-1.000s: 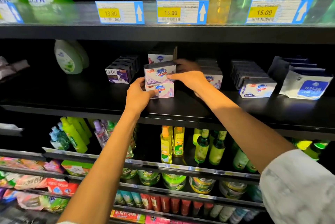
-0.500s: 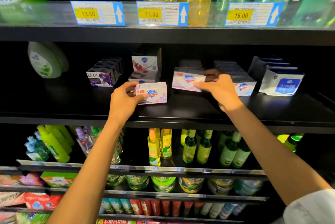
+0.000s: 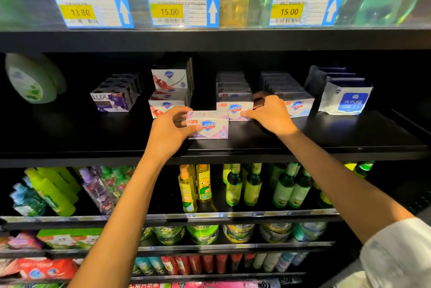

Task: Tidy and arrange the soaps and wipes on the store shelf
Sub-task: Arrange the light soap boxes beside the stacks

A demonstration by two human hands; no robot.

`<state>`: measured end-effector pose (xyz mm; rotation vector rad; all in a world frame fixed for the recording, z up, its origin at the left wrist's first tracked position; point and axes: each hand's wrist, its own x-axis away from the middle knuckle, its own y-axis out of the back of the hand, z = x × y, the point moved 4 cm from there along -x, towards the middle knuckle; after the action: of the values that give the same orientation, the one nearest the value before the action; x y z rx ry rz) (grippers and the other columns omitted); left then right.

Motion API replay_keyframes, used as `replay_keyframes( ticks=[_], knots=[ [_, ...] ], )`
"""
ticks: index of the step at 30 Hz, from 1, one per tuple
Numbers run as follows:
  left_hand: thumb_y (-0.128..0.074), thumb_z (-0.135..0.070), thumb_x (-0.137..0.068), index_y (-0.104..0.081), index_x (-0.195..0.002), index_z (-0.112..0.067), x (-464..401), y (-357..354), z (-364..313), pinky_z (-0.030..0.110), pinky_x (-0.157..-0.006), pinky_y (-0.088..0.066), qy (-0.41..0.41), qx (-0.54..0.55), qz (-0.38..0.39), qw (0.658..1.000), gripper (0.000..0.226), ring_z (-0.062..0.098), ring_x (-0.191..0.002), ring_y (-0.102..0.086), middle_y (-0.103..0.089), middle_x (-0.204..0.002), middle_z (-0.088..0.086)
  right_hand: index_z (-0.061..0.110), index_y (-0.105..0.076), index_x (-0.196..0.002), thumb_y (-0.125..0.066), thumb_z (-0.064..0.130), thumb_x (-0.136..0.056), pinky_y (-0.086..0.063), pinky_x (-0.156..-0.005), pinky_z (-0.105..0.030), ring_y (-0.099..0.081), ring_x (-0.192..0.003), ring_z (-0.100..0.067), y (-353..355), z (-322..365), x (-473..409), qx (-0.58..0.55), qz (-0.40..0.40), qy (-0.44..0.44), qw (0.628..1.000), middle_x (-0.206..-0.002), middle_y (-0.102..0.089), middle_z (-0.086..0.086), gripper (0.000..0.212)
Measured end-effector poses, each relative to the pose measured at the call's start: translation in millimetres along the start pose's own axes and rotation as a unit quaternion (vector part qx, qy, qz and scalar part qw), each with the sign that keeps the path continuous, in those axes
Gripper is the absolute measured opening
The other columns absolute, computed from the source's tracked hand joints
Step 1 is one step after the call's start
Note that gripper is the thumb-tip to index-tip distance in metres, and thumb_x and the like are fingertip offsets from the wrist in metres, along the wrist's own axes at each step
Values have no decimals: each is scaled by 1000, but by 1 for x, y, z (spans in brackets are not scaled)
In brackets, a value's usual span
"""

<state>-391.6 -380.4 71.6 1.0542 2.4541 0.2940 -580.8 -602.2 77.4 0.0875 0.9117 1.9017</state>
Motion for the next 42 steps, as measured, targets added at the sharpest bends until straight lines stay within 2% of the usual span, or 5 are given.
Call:
replay_keyframes(
  ticks=[4, 16, 27, 34, 42],
  knots=[
    [-87, -14, -82, -68, -121, -17, -1, -3, -3, 10, -77, -56, -7, -8, 11, 1000, 43, 6, -99, -70, -72, -113, 0, 9, -71, -94, -89, 36, -79, -36, -51, -9, -65, -82, -23, -3, 1, -7, 42, -21, -7, 999, -74, -61, 0, 36],
    [-86, -16, -83, -66, -126, -15, -6, -15, -7, 31, -88, -62, -2, -12, 24, 1000, 47, 13, -103, -72, -72, -117, 2, 7, -50, -143, -88, 25, -82, -51, -93, -35, -63, -117, -34, -5, 7, -6, 8, -22, -38, 999, -130, -66, -18, 74],
    [-85, -15, -85, -65, -127, -14, -15, -30, -12, 31, -87, -62, -1, -21, 28, 999, 46, 12, -103, -70, -70, -115, 1, 12, -68, -127, -87, 27, -84, -59, -94, -39, -70, -105, -24, -11, 3, -7, -43, 17, -42, 998, -120, -73, -9, 49],
    [-84, -13, -86, -65, -125, -13, -22, -36, -16, 24, -83, -61, -1, -20, 32, 999, 43, 4, -96, -68, -67, -105, -8, 9, -65, -133, -78, 20, -92, -43, -79, -17, -65, -107, -19, -13, 9, -4, -14, 25, -28, 999, -128, -71, -11, 45],
    [-83, -14, -87, -62, -132, -10, -35, -46, -16, 25, -85, -60, -10, -45, 33, 998, 50, 13, -103, -69, -69, -120, 3, 7, -66, -128, -80, 24, -90, -55, -93, -34, -69, -114, -25, -7, 1, 5, -27, 53, -61, 996, -122, -74, -9, 44]
  ],
)
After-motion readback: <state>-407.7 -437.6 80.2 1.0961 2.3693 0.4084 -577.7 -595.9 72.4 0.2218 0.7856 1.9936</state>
